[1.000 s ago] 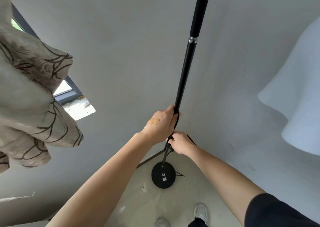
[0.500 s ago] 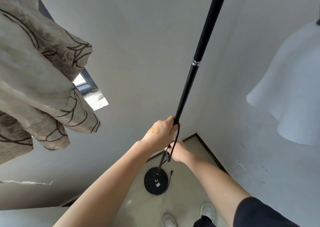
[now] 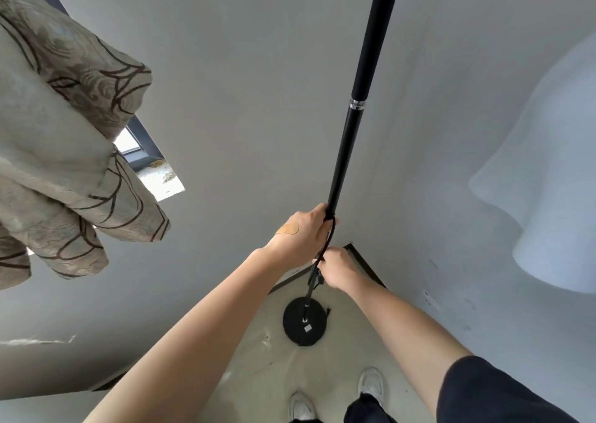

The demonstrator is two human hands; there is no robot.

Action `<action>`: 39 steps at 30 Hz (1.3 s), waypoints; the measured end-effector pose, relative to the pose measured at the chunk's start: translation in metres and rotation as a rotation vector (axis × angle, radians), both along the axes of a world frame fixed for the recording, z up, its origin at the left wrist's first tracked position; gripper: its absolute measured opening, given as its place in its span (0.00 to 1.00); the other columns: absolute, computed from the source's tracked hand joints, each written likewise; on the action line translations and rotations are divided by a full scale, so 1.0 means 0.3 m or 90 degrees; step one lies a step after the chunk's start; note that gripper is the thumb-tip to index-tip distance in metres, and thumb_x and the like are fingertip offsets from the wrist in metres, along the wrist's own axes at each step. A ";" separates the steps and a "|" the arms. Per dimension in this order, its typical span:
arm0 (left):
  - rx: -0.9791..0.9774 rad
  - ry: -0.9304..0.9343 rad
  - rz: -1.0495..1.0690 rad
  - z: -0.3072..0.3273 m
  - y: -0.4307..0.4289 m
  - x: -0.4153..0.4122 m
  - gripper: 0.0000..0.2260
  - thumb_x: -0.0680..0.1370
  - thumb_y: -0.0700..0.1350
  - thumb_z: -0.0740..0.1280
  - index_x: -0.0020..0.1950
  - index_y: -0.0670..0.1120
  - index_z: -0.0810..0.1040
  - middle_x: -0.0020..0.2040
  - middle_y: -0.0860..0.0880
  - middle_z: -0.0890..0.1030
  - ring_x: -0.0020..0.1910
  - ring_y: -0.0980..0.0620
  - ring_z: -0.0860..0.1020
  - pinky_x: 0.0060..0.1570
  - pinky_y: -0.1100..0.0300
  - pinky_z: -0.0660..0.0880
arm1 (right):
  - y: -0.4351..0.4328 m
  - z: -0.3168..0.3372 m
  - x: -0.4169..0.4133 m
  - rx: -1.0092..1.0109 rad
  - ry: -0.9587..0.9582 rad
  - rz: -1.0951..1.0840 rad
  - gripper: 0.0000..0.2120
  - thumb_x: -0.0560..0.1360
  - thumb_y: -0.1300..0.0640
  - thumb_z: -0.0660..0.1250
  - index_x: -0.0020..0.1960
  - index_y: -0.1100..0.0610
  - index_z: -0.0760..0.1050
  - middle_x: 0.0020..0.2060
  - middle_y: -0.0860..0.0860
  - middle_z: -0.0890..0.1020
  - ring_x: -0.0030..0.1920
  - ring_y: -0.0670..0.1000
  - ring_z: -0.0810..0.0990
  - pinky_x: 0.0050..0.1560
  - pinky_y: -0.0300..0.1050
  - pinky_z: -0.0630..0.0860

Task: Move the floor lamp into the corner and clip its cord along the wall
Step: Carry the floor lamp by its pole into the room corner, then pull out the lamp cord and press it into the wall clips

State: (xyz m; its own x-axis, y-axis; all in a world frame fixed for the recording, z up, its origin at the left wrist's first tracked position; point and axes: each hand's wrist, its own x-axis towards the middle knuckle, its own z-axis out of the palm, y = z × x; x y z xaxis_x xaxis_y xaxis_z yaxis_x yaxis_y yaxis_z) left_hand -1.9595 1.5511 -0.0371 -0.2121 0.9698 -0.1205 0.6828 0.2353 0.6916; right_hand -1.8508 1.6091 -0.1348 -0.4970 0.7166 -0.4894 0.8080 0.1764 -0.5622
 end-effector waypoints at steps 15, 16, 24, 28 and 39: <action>0.014 -0.021 0.137 0.009 0.004 -0.038 0.11 0.81 0.38 0.54 0.53 0.48 0.75 0.52 0.49 0.82 0.48 0.45 0.79 0.44 0.60 0.74 | 0.006 -0.021 0.272 0.042 -0.095 0.143 0.13 0.81 0.49 0.59 0.57 0.54 0.79 0.49 0.51 0.82 0.49 0.52 0.80 0.50 0.46 0.78; 0.012 -0.020 0.139 0.017 0.007 -0.040 0.11 0.81 0.37 0.54 0.52 0.47 0.75 0.52 0.49 0.82 0.48 0.45 0.79 0.44 0.59 0.73 | 0.000 -0.016 0.284 0.042 -0.096 0.141 0.14 0.81 0.49 0.59 0.57 0.54 0.78 0.50 0.52 0.82 0.48 0.52 0.80 0.49 0.46 0.78; -0.021 -0.014 0.063 0.050 0.064 0.041 0.10 0.80 0.41 0.55 0.50 0.46 0.76 0.49 0.40 0.83 0.41 0.43 0.76 0.43 0.54 0.75 | -0.039 0.053 0.300 0.086 -0.062 0.141 0.15 0.80 0.46 0.60 0.59 0.53 0.78 0.55 0.51 0.79 0.51 0.51 0.78 0.49 0.44 0.73; -0.010 -0.021 0.062 0.033 0.087 0.090 0.08 0.81 0.44 0.57 0.53 0.48 0.76 0.47 0.45 0.82 0.41 0.44 0.77 0.35 0.60 0.71 | -0.113 0.060 0.377 0.086 -0.125 0.162 0.24 0.74 0.33 0.56 0.47 0.52 0.76 0.48 0.50 0.78 0.48 0.53 0.77 0.51 0.51 0.76; 0.020 0.039 0.061 -0.024 0.113 0.295 0.09 0.84 0.46 0.56 0.57 0.42 0.70 0.40 0.47 0.74 0.38 0.43 0.73 0.33 0.56 0.67 | -0.124 -0.004 0.673 0.101 -0.128 -0.075 0.16 0.83 0.50 0.51 0.48 0.55 0.74 0.42 0.52 0.78 0.49 0.57 0.77 0.45 0.44 0.66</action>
